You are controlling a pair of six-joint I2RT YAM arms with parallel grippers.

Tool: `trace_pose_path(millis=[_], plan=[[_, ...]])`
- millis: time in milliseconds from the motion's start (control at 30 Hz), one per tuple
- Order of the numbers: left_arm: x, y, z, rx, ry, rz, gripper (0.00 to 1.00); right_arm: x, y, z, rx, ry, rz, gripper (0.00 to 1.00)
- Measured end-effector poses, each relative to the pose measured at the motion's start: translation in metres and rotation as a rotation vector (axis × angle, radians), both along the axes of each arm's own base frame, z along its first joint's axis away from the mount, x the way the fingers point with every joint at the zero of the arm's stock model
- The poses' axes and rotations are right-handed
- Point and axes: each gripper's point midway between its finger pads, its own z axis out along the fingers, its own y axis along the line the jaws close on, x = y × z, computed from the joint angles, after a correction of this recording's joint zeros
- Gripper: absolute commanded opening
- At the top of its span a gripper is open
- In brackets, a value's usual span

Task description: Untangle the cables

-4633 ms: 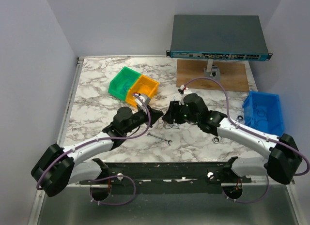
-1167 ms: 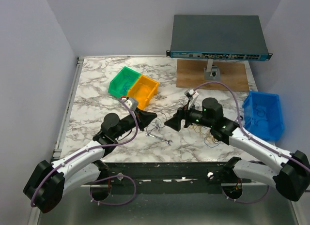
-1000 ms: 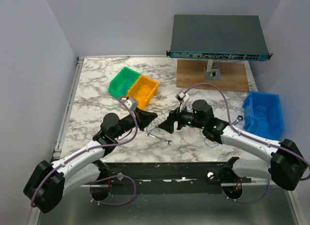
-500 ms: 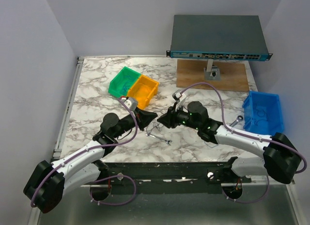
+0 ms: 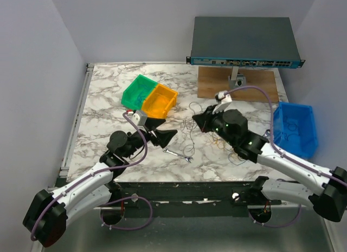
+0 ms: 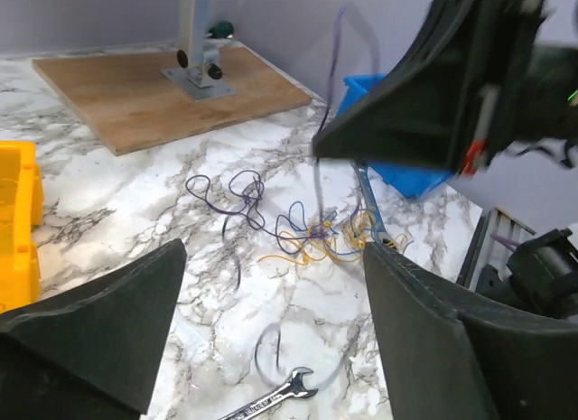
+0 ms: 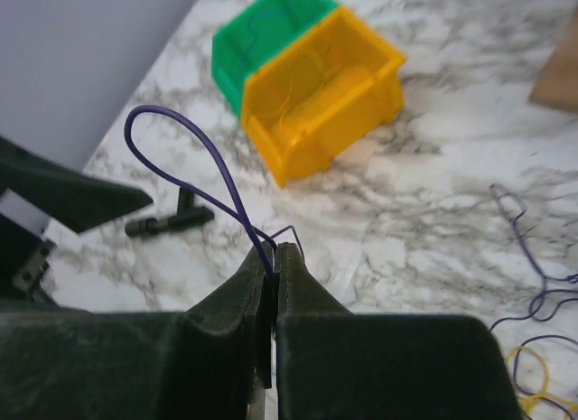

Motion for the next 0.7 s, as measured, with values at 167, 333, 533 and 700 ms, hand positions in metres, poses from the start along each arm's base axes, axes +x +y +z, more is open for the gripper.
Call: trace_pose_path(millis=[167, 333, 533, 700], plan=[[0.002, 0.011, -0.001, -0.016, -0.006, 0.062, 0.90, 0.022, -0.046, 0.089, 0.042, -0.099, -0.267, 0.01], [0.005, 0.011, -0.007, -0.005, 0.009, 0.071, 0.90, 0.034, -0.119, 0.161, 0.021, -0.193, -0.629, 0.03], [0.007, 0.009, -0.013, 0.008, 0.025, 0.071, 0.90, 0.030, -0.206, 0.197, -0.143, -0.273, -1.028, 0.01], [0.008, 0.009, -0.015, 0.011, 0.030, 0.071, 0.90, 0.035, -0.282, 0.196, -0.313, -0.253, -1.345, 0.01]])
